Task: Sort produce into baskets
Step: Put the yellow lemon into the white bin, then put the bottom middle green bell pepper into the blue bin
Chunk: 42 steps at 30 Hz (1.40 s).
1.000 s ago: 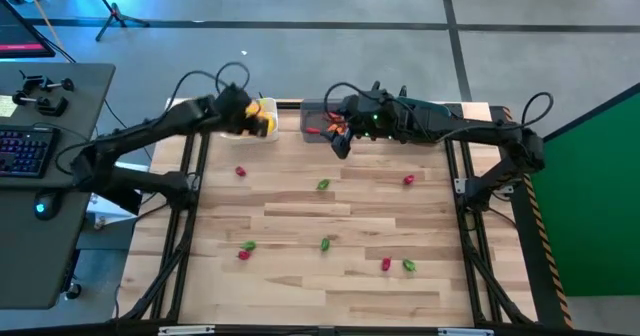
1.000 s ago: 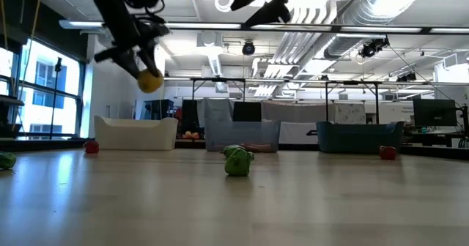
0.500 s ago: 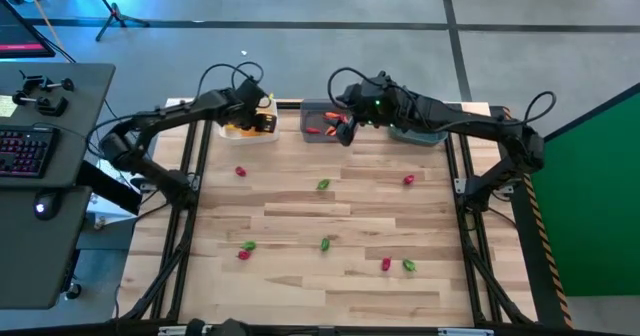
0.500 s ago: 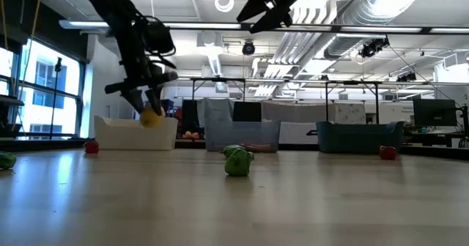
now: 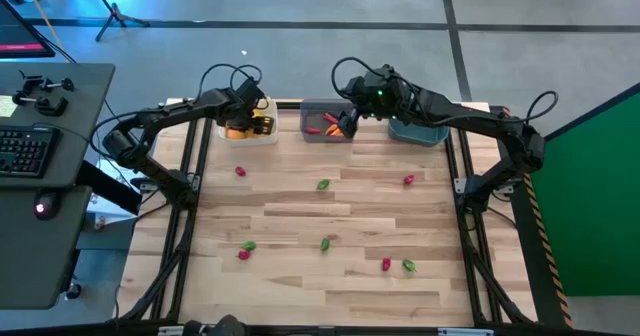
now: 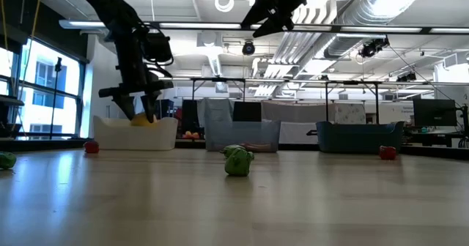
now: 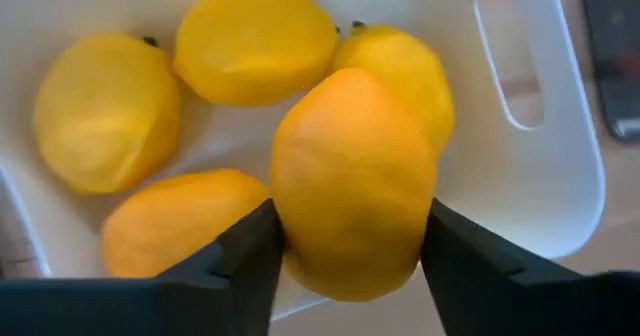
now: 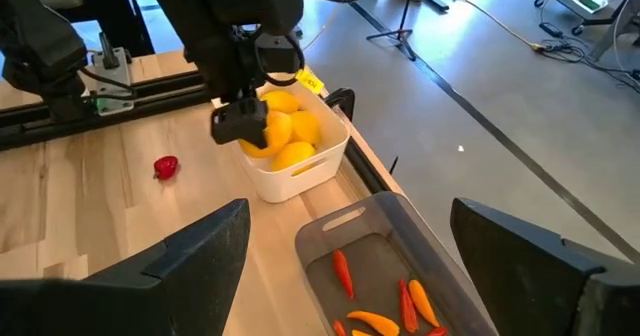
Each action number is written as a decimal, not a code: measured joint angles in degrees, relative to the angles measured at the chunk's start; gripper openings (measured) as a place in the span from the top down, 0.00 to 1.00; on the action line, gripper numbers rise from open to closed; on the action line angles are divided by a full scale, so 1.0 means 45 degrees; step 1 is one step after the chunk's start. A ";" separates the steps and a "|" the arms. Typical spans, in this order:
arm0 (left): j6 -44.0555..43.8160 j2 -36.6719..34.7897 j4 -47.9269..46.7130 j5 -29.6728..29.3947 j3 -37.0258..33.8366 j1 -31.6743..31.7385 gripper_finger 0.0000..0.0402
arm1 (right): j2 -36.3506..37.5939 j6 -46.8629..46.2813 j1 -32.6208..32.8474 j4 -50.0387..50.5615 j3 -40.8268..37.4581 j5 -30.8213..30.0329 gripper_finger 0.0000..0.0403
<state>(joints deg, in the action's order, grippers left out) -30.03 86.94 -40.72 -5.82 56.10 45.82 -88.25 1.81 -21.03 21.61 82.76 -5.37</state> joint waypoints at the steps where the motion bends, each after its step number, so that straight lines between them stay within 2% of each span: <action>1: 0.0045 0.0000 -0.0121 0.0162 0.0000 -0.0003 0.47 | 0.0000 0.0038 -0.0004 0.0000 0.0000 0.0000 0.16; 4: 0.0181 -0.0112 -0.0788 0.0204 0.0000 -0.0003 0.37 | 0.0000 0.0173 -0.0001 0.0000 0.0000 0.0000 0.16; 7: 0.0374 -0.0471 -0.1212 0.0094 0.0000 -0.0003 0.32 | 0.0000 0.0372 -0.0001 0.0000 0.0000 0.0005 0.16; 11: 0.0315 -0.1247 -0.1269 -0.0209 0.0000 -0.0003 0.31 | 0.0000 0.0582 -0.0002 0.0000 0.0000 0.0005 0.16; 14: 0.0592 -0.1541 -0.0861 0.0258 0.0000 -0.0003 0.33 | 0.0000 0.0712 -0.0001 0.0000 0.0000 0.0005 0.16; 17: 0.1055 -0.1464 -0.0643 0.0969 0.0005 -0.0059 0.38 | 0.0000 0.0708 -0.0001 0.0000 0.0000 0.0006 0.17; 21: 0.1628 -0.1645 0.0101 0.0835 0.0000 -0.0711 0.51 | 0.0000 0.0707 -0.0001 0.0181 0.0000 0.0010 0.26; 25: 0.2053 -0.2591 0.1361 0.0420 -0.0146 -0.1798 0.73 | 0.0000 0.0328 0.0009 0.0734 0.0000 0.0380 0.44; 29: 0.2019 -0.4059 0.3351 0.0611 -0.1621 -0.2809 0.95 | 0.0000 -0.0462 0.0129 0.1094 0.0000 0.1127 0.67; 31: 0.1839 -0.4911 0.4213 0.0694 -0.2608 -0.3240 0.98 | 0.0000 -0.0703 0.0368 0.1154 -0.0008 0.1115 0.79; 33: 0.1789 -0.5806 0.4957 0.0718 -0.3478 -0.3649 0.96 | 0.0000 -0.1013 0.0676 0.1083 -0.0114 0.1081 0.88; 36: 0.1779 -0.7117 0.5226 0.0935 -0.4334 -0.4190 0.96 | 0.0000 -0.1913 0.1203 0.0962 -0.0355 0.1044 0.98; 38: 0.1808 -0.7923 0.5145 0.1165 -0.4682 -0.4511 0.97 | -0.0050 -0.2590 0.1631 0.0952 -0.0481 0.0916 0.99; 42: 0.1935 -0.9419 0.4686 0.1548 -0.5056 -0.5147 1.00 | -0.0528 -0.4075 0.2680 0.1145 -0.0505 0.0600 0.95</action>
<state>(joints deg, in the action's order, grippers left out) -21.32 44.55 -19.63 1.14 33.34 22.65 -90.62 -16.53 -8.97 26.76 80.49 -2.67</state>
